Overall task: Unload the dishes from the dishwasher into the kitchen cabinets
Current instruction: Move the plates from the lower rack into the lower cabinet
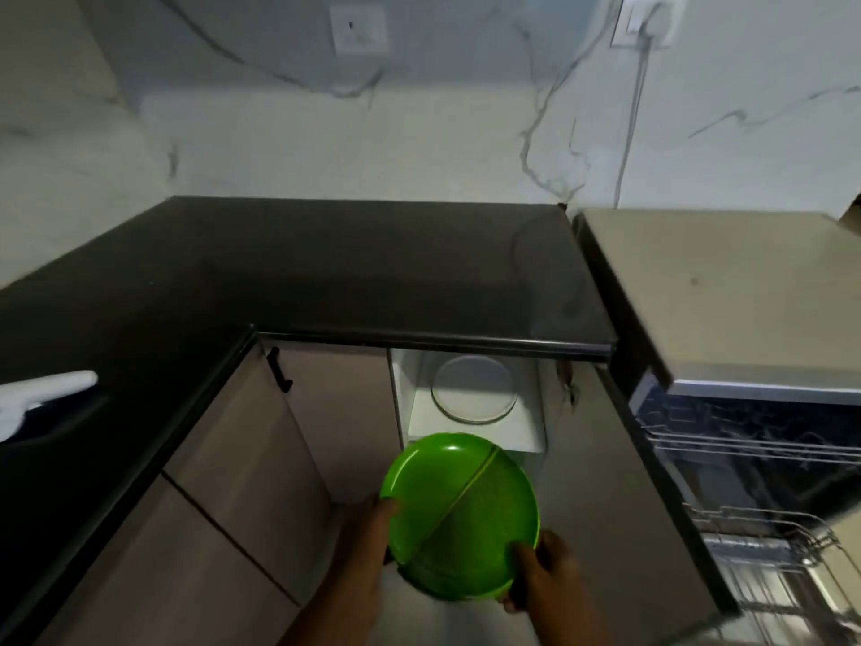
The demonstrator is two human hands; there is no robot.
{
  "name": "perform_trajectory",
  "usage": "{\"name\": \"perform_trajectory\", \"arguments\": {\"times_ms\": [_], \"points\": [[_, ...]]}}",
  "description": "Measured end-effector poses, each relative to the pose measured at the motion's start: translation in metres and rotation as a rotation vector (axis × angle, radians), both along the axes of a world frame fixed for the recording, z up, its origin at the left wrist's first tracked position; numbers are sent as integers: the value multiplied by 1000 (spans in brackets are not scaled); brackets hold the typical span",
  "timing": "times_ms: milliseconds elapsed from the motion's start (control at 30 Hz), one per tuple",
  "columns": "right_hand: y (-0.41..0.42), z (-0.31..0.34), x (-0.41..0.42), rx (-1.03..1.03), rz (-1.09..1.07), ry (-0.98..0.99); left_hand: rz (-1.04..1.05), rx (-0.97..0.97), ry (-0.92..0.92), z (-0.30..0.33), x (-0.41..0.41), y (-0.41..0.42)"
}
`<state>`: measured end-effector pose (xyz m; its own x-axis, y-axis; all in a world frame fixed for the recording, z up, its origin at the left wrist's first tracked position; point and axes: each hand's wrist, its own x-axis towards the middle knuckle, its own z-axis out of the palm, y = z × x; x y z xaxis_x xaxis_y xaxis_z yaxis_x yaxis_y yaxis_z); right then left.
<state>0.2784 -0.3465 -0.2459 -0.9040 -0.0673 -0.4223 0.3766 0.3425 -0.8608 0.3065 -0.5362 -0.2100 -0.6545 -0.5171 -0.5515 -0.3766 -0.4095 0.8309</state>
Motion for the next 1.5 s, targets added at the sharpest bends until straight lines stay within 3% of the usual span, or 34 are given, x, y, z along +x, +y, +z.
{"name": "perform_trajectory", "arguments": {"times_ms": [100,233,367,467,700,900,1000,1067,1133,1300,1333,1500], "points": [[-10,-62,-22,27,-90,-47,-46,-9,23,-41,-33,-14],[-22,-117,-62,-27,-252,-145,-88,120,15,-99,-68,-21],[-39,-155,-123,-97,-393,-204,-117,144,-41,-145,-117,-32],[-53,-161,-165,-194,-477,-138,-151,136,-16,-154,-154,-42],[-95,-206,-277,-162,-463,-99,-198,65,50,-188,-230,-53],[-115,-216,-340,-116,-425,-144,-165,91,20,-198,-219,-59],[-116,-228,-363,-213,-397,-210,-152,128,3,-201,-203,-62],[-118,-234,-371,-311,-368,-228,-162,132,-17,-204,-195,-66],[-120,-242,-373,-284,-325,-211,-172,140,-40,-205,-189,-70],[-116,-228,-345,140,-197,-68,-176,172,-79,-191,-181,-67],[-113,-219,-335,149,-210,-51,-185,173,-81,-187,-179,-65],[-87,-148,-252,-198,-349,-50,-204,200,-66,-156,-171,-53]]}}
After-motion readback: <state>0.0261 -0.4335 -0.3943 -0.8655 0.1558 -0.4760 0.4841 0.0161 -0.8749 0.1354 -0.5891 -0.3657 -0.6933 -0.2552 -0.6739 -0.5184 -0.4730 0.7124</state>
